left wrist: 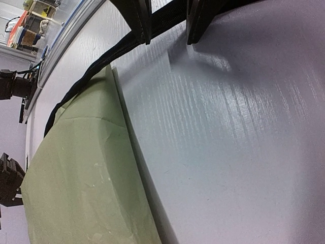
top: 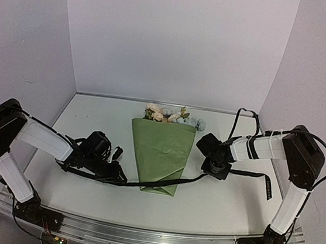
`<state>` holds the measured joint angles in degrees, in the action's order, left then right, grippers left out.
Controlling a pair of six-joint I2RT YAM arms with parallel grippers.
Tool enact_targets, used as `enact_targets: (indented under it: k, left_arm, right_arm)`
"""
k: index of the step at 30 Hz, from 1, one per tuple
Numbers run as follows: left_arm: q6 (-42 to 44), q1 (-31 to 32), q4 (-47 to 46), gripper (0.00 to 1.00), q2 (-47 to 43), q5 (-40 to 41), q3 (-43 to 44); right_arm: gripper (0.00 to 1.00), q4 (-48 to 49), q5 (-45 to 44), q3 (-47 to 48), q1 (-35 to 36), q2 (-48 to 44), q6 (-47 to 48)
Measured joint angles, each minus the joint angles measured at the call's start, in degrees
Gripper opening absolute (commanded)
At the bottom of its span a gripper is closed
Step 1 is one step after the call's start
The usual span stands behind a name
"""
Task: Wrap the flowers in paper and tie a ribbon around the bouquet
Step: Move the ribbon to the center of the board.
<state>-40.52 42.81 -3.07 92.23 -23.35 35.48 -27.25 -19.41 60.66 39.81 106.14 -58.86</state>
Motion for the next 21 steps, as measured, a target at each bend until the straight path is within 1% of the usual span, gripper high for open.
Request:
enact_targets:
  k: [2,4,10,13,15,16,17,18,19,20,21]
  left_arm:
    - [-0.02,0.0,0.01,0.25,-0.37,0.0,-0.39]
    - [-0.03,0.0,-0.04,0.24,-0.6,-0.04,-0.68]
    - [-0.44,0.0,-1.09,0.18,-1.26,-0.29,-2.22]
    - [-1.22,0.0,-1.86,0.15,-1.74,-0.52,-3.22]
    - [-1.7,0.0,-2.05,0.13,-2.02,-0.45,-3.69]
    - [-1.89,0.0,-2.14,0.13,-2.14,-0.46,-3.92]
    - [-2.07,0.0,-2.11,0.13,-2.32,-0.42,-4.11]
    - [-2.25,0.0,-2.06,0.14,-2.51,-0.36,-4.29]
    - [-2.53,0.0,-2.05,0.17,-2.66,-0.24,-4.43]
    - [-2.75,0.0,-1.92,0.21,-2.87,-0.01,-4.5]
    - [-3.05,0.02,-1.71,0.26,-3.13,0.24,-4.5]
  right_arm:
    - [0.05,0.01,-0.26,-0.12,0.0,0.0,-0.04]
    - [0.0,0.78,-0.39,-1.44,-0.02,-0.6,-0.39]
    - [0.0,0.62,-0.41,-11.29,0.01,-7.95,-1.4]
    - [0.05,0.65,0.1,-15.03,0.02,-11.25,-2.04]
    - [0.05,1.0,0.74,-16.73,0.08,-12.89,-2.33]
    - [0.08,1.16,1.07,-17.32,0.11,-13.52,-2.36]
    - [0.13,1.36,1.44,-18.04,0.2,-14.27,-2.37]
    - [0.23,1.55,1.82,-18.73,0.3,-14.99,-2.36]
    - [0.32,1.66,2.14,-19.32,0.41,-15.65,-2.5]
    - [0.38,1.76,2.63,-20.01,0.53,-16.45,-2.35]
    - [0.47,1.67,3.13,-20.62,0.63,-17.25,-1.87]
